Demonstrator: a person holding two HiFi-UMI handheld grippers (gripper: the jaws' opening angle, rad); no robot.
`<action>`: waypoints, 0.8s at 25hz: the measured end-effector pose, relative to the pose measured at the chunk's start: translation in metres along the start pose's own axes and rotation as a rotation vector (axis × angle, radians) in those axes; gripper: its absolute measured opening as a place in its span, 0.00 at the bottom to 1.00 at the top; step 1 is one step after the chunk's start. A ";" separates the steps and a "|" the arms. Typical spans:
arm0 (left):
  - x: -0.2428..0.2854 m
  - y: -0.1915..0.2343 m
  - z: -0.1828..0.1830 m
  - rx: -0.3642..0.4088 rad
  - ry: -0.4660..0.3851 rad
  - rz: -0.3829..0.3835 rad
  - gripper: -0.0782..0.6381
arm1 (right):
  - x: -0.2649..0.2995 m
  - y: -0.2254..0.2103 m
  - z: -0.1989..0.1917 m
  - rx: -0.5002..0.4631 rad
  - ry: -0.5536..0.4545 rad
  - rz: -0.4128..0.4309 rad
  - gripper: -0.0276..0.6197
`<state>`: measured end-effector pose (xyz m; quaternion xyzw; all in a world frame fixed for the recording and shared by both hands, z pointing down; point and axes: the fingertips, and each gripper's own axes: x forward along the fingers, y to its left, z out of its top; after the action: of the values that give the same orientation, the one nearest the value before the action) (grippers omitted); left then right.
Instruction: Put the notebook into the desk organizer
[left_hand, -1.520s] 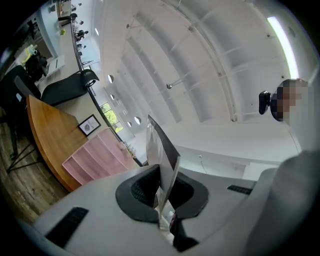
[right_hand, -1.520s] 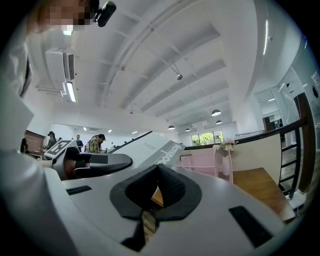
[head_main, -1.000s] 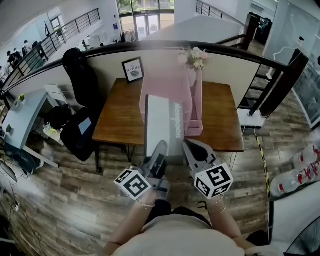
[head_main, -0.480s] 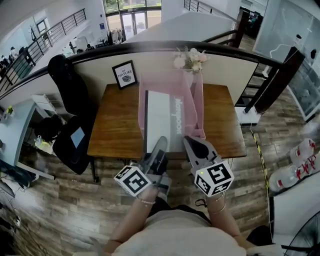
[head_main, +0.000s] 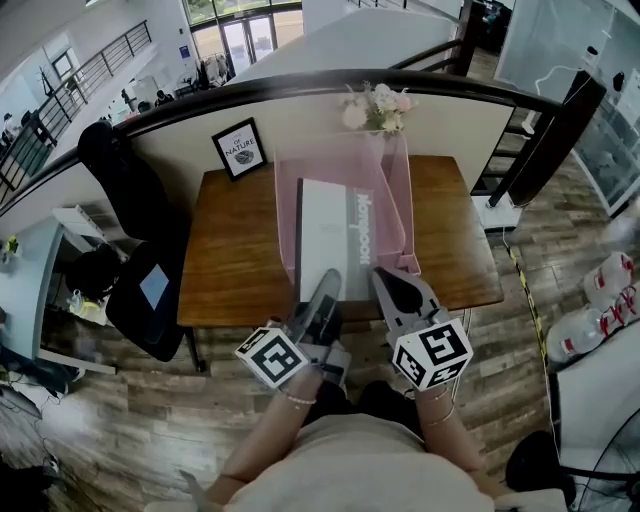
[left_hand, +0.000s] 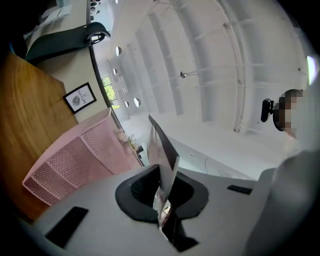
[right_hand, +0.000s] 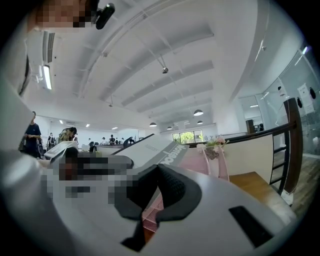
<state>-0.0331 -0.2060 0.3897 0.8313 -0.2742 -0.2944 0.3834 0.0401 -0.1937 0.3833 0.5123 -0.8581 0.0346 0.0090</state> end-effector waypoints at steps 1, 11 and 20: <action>0.001 0.003 -0.001 -0.003 0.003 0.005 0.13 | 0.001 -0.001 -0.001 0.000 0.001 -0.001 0.06; 0.015 0.022 -0.008 -0.062 -0.011 0.047 0.13 | 0.010 -0.013 -0.007 0.014 0.020 0.005 0.06; 0.034 0.043 0.006 -0.103 -0.076 0.127 0.13 | 0.027 -0.023 -0.003 0.016 0.033 0.062 0.06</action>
<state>-0.0242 -0.2560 0.4117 0.7799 -0.3251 -0.3145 0.4327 0.0471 -0.2278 0.3887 0.4847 -0.8730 0.0502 0.0182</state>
